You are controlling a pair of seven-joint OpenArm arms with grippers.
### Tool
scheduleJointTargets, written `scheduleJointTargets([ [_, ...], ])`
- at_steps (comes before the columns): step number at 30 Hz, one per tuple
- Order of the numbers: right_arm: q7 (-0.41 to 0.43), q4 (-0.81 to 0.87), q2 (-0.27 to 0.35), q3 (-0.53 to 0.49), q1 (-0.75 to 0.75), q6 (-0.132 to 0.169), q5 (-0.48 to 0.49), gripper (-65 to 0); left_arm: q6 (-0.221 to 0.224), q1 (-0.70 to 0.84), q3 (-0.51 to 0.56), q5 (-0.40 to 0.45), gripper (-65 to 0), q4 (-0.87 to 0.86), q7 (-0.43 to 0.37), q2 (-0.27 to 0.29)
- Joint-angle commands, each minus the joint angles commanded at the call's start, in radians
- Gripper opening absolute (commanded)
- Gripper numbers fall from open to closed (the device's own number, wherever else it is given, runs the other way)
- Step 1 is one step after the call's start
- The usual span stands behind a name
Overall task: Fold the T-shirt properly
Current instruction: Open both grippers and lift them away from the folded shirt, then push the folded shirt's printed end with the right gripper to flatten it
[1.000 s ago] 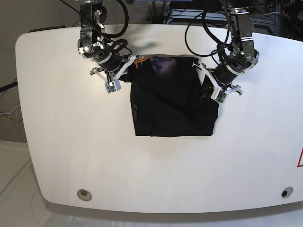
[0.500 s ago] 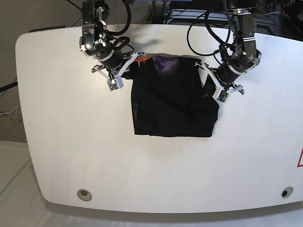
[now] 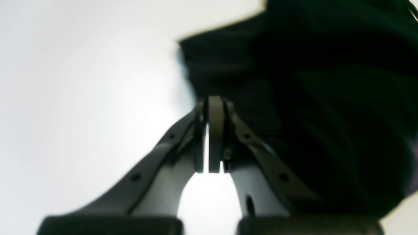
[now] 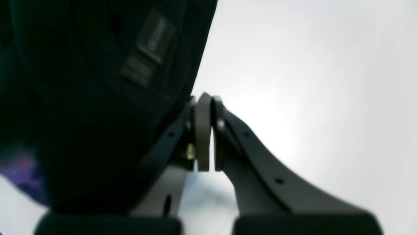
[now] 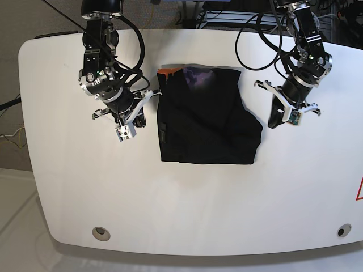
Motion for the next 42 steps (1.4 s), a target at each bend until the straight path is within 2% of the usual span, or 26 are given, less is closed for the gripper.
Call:
scheduleJointTargets([
  [4, -0.071, 0.040, -0.009, -0.011, -0.017, 0.002, 0.002, -65.0, -0.002, 0.011, -0.071, 0.000, -65.0, 0.017, 0.002, 0.002],
  [6, -0.086, 0.038, -0.014, -0.052, -0.020, 0.002, 0.012, -65.0, 0.002, 0.035, -0.106, 0.000, -65.0, 0.017, 0.002, 0.002],
  [11, -0.086, 0.038, -0.014, -0.152, -0.043, -0.006, 0.014, -65.0, 0.006, 0.080, -0.195, 0.005, -65.0, 0.017, -0.002, 0.005],
  [15, -0.087, 0.038, -0.017, -0.230, -0.044, -0.008, 0.015, -65.0, 0.006, 0.109, -0.261, 0.006, -65.0, 0.017, -0.005, 0.031],
  [20, -0.089, 0.037, -0.021, -0.287, -0.049, -0.009, 0.014, -65.0, 0.006, 0.135, -0.321, 0.006, -65.0, 0.011, -0.005, 0.037],
  [22, -0.089, 0.035, -0.021, -0.304, -0.049, -0.017, 0.014, -65.0, 0.003, 0.143, -0.333, 0.006, -65.0, 0.009, -0.005, 0.037],
  [25, -0.086, 0.018, -0.017, -0.311, -0.046, -0.054, 0.012, -65.0, 0.000, 0.150, -0.344, 0.006, -65.0, 0.009, -0.002, 0.037],
  [28, -0.083, -0.018, -0.014, -0.311, -0.035, -0.072, 0.012, -65.0, 0.000, 0.152, -0.347, 0.006, -65.0, 0.008, 0.002, 0.040],
  [32, -0.068, -0.095, 0.000, -0.311, -0.002, -0.075, 0.012, -65.0, 0.000, 0.163, -0.351, 0.006, -65.0, 0.008, 0.000, 0.064],
  [35, -0.025, -0.167, 0.003, -0.311, 0.018, -0.075, 0.012, -65.0, -0.002, 0.166, -0.351, 0.008, -65.0, 0.008, 0.002, 0.081],
  [42, 0.011, -0.324, 0.000, -0.311, 0.080, -0.074, 0.012, -65.0, -0.002, 0.176, -0.348, 0.052, -65.0, 0.009, 0.002, 0.115],
])
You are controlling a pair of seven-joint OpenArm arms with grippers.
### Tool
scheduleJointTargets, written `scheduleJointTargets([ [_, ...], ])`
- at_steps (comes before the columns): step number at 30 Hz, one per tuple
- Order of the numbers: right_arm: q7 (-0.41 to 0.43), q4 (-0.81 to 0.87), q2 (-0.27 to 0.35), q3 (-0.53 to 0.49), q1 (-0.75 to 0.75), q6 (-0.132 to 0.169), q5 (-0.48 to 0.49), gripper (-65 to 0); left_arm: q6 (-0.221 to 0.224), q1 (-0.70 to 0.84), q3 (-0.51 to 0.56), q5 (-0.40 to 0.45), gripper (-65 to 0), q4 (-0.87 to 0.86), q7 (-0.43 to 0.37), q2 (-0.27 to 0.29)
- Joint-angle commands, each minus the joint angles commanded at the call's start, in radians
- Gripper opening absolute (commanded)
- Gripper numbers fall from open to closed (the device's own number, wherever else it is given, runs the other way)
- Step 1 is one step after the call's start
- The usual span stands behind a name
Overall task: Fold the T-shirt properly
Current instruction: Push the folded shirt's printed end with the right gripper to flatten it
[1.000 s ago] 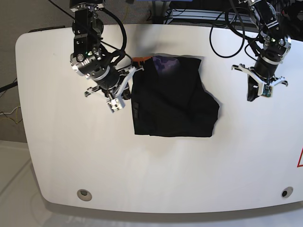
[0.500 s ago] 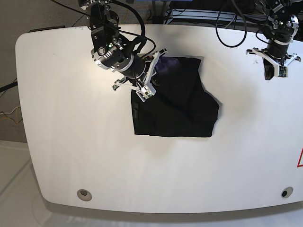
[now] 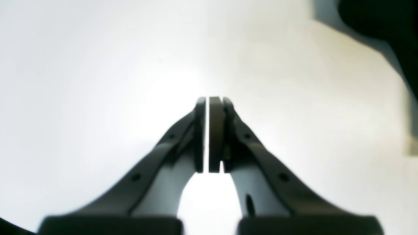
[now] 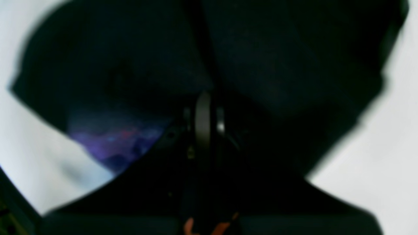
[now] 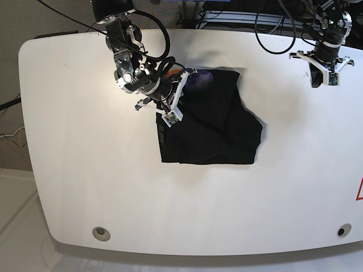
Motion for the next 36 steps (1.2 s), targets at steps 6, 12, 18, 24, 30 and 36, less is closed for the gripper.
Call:
scheduleJointTargets([
  [6, 0.051, -0.081, -0.017, -0.026, 0.043, -0.002, 0.000, -65.0, -0.003, 0.000, 0.002, 0.035, -65.0, 0.000, -0.002, 0.023],
  [12, 0.054, -0.157, -0.058, -0.068, 0.097, -0.005, 0.000, -65.0, -0.004, 0.000, -0.002, 0.038, -65.0, 0.000, -0.003, 0.023],
  [18, 0.057, -0.229, -0.117, -0.075, 0.149, -0.005, -0.002, -65.0, -0.004, 0.000, -0.002, 0.038, -65.0, 0.000, -0.002, 0.020],
  [24, 0.100, -0.325, -0.160, -0.077, 0.226, -0.005, -0.002, -65.0, -0.004, 0.000, -0.003, 0.038, -65.0, 0.000, -0.002, 0.018],
  [30, 0.132, -0.459, -0.190, -0.077, 0.322, -0.005, -0.002, -65.0, -0.004, 0.000, -0.003, 0.038, -65.0, 0.000, -0.002, 0.018],
  [36, 0.189, -0.555, -0.196, -0.075, 0.390, -0.006, -0.002, -65.0, -0.004, -0.002, -0.003, 0.038, -65.0, 0.000, -0.002, 0.018],
])
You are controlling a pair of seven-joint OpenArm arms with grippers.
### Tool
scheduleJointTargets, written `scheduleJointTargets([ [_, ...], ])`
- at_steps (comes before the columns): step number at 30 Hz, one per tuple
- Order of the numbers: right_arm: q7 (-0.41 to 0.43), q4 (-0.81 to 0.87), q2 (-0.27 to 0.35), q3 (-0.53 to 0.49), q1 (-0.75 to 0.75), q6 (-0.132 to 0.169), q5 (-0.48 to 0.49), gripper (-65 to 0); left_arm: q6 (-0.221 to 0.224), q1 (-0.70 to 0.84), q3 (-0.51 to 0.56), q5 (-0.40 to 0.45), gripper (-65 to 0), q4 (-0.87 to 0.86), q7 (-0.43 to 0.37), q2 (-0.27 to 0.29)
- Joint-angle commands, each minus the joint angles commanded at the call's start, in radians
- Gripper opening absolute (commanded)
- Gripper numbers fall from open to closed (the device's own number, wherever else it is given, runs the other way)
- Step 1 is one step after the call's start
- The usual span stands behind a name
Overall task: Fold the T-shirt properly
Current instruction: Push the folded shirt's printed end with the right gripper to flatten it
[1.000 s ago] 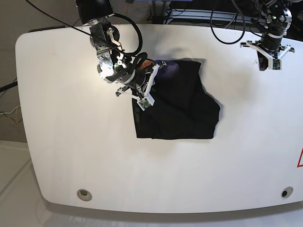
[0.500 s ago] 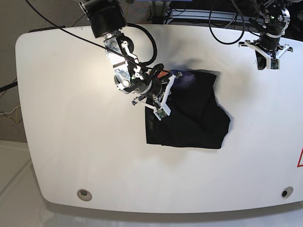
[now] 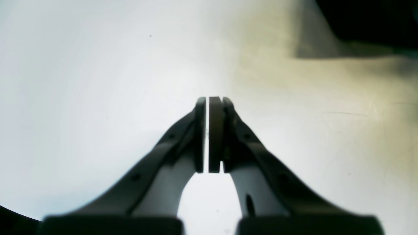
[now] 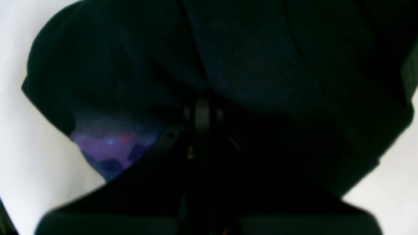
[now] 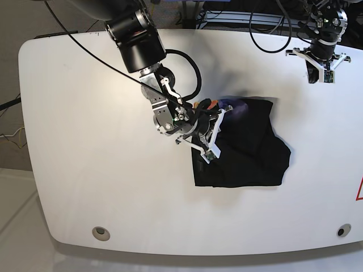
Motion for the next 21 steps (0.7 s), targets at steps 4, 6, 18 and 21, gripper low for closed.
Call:
scheduleJointTargets([
  [4, 0.032, -0.052, -0.003, 0.003, 0.034, 0.000, 0.000, -65.0, 0.000, 0.000, 0.002, 0.002, -65.0, 0.000, 0.000, 0.000],
  [6, 0.034, -0.057, -0.002, 0.003, 0.038, 0.000, 0.000, -65.0, 0.000, 0.000, 0.002, 0.002, -65.0, 0.000, 0.000, 0.000],
  [18, -0.077, 0.241, 0.005, 0.121, -0.060, 0.000, 0.002, -65.0, 0.000, -0.008, -0.026, -0.003, -65.0, 0.048, 0.002, -0.038],
  [21, -0.132, 0.356, 0.020, 0.144, -0.078, 0.000, 0.002, -65.0, 0.000, -0.032, -0.052, -0.005, -65.0, 0.060, 0.002, -0.046],
])
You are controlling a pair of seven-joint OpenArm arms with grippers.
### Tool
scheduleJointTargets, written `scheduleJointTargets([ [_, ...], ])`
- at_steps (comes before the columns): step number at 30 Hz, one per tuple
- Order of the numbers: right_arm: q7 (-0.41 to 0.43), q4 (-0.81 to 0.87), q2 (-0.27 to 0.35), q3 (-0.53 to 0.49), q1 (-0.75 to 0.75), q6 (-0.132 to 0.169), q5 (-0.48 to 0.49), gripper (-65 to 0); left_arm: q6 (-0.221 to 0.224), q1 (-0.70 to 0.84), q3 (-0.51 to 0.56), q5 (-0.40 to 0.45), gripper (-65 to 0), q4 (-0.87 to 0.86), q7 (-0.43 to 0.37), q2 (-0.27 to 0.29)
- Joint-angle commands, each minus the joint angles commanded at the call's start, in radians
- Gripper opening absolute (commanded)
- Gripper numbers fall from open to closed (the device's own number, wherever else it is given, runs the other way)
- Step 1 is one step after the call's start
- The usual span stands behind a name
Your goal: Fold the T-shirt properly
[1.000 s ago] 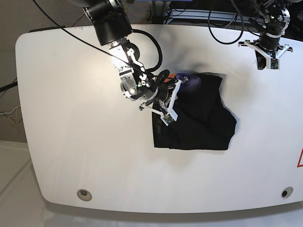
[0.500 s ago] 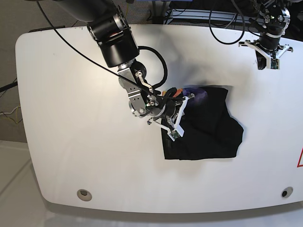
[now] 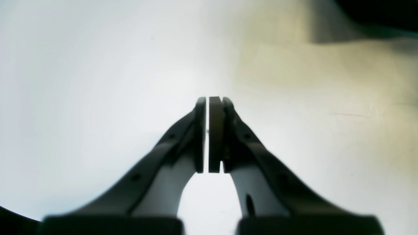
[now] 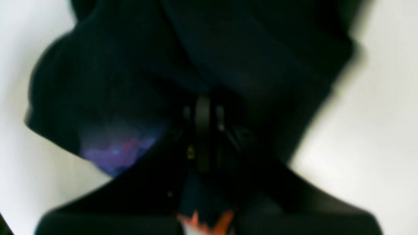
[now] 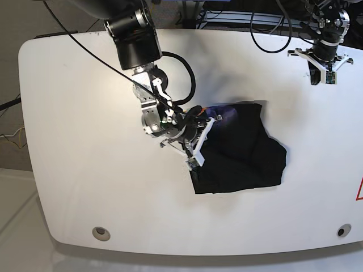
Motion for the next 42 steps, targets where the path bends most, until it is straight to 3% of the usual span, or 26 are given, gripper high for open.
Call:
scheduleJointTargets([
  [14, -0.192, 0.413, 0.071, 0.129, -0.097, -0.003, 0.000, -65.0, 0.000, -0.069, -0.097, -0.003, -65.0, 0.005, 0.000, -0.052],
  [19, -0.204, 0.512, 0.149, 0.173, -0.187, -0.061, 0.000, -65.0, 0.000, -0.064, -0.160, 0.002, -65.0, 0.005, -0.002, -0.052],
  [22, -0.204, 0.539, 0.206, 0.206, -0.250, -0.078, 0.002, -65.0, 0.000, -0.064, -0.229, 0.003, -65.0, 0.005, 0.000, -0.052],
  [34, -0.187, 0.551, 0.334, 0.497, -0.486, -0.068, 0.006, -65.0, 0.000, -0.066, -0.525, 0.087, -65.0, -0.018, -0.005, -0.097],
  [42, -0.075, 0.546, 0.362, 0.697, -0.671, 0.000, 0.000, -65.0, 0.000, -0.064, -0.646, 0.183, -65.0, -0.107, -0.006, -0.084],
])
